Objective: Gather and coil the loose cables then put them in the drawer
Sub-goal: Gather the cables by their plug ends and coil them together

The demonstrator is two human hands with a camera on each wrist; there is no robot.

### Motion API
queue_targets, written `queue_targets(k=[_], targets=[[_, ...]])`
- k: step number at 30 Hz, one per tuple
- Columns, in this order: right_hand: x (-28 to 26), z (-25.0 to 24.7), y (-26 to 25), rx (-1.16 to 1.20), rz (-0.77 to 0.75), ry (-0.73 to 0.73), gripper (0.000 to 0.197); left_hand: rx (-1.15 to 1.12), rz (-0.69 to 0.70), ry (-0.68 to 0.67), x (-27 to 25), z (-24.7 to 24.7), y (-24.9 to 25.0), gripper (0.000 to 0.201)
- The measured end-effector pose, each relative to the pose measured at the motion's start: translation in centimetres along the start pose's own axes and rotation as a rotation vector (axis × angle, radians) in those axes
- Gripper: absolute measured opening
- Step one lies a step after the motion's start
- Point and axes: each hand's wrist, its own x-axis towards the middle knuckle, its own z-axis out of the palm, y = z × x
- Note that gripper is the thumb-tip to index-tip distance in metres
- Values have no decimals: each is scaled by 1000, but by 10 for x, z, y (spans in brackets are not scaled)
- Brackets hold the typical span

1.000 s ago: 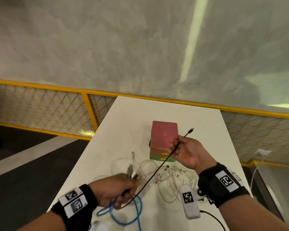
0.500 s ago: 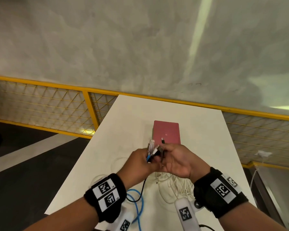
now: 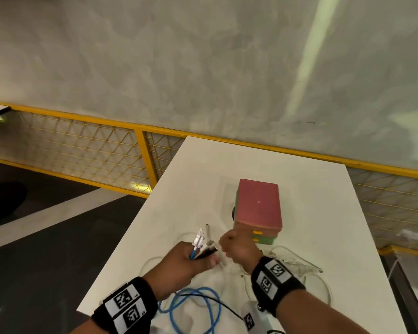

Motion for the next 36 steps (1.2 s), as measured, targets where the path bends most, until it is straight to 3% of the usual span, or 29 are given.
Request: queue_targets(k=[3,6,10,12,14,16,19,23,28,32,36], targets=[[22,34,11,-384,-56,49,14,-141,1,161,3,-15,-2,12],[35,58,20,-616,-71,84,33,-298,-31,255,5,-25,-2,22],[46,66,33,-807,-22,58,29,-452,-58,278,10,-37,-5,40],[47,62,35,-757,-34,64,19,-521,-85,278,16,-42,-5,46],[41,56,27,-523,-78,117,8,-594,-111,259,23,-44,-5,51],[30,48,13,-250,-217,195,21,-632,-131,225,31,-45,-4,53],[0,31,-16,20,-396,240,21,-682,-117,177,42,-41,6,51],[-39,15,-43,42,-582,210,8,-816,-35,69,49,-29,34,53],[-61,3,-51,-14,-661,240,6,-803,26,-57,44,-14,60,54],[-72,-4,-54,-58,-726,257,17,-737,78,-66,38,-2,65,49],[-75,-9,-53,-81,-775,282,13,-688,113,-61,38,3,69,43]])
